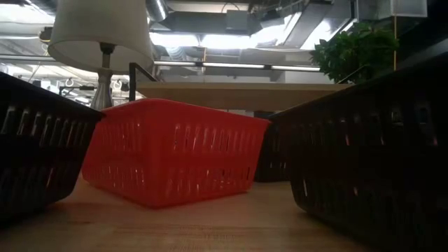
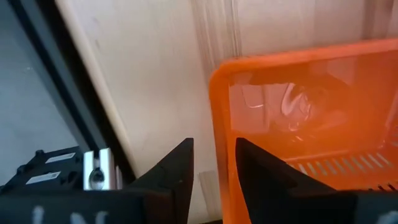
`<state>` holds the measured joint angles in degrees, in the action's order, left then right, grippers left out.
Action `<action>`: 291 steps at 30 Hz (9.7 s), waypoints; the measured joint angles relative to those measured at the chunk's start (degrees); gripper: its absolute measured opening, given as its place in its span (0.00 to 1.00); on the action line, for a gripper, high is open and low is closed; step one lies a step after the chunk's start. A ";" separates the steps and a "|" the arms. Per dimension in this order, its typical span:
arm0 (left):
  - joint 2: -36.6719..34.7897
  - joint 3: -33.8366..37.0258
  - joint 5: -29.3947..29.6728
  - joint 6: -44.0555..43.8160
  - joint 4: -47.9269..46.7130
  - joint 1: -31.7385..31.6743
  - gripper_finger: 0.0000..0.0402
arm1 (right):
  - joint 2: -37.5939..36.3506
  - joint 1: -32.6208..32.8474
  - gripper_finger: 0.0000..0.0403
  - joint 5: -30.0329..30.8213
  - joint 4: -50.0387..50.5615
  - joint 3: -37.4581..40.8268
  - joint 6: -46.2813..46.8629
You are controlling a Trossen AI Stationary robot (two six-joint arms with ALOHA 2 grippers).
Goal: Stack baskets on shelf by color
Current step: Put the bottom right orange bin on the shelf, then put the right red bin on the shelf
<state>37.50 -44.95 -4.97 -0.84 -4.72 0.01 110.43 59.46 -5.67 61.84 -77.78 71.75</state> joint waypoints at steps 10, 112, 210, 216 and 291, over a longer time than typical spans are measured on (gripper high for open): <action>0.00 0.00 0.00 0.00 -0.01 0.01 0.00 | 0.98 -0.04 0.18 -1.88 -1.19 0.00 3.02; -0.02 -0.02 0.00 -0.50 0.83 0.00 0.00 | -11.08 -55.39 0.28 13.35 26.88 -28.14 -59.86; 0.11 -0.02 -0.52 -3.26 2.59 0.02 0.00 | -24.48 -17.62 0.29 -2.47 7.50 25.62 -9.20; 0.11 -0.02 -0.48 -3.26 2.59 0.02 0.00 | -23.19 -17.62 0.29 -1.97 6.27 25.62 -9.22; 0.11 -0.02 -0.44 -3.08 0.45 0.02 0.00 | -16.46 -31.26 0.00 49.39 -7.00 -37.69 -60.42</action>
<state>37.60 -44.97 -5.41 -3.92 -4.27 0.03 93.97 28.21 43.72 54.85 -115.47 11.32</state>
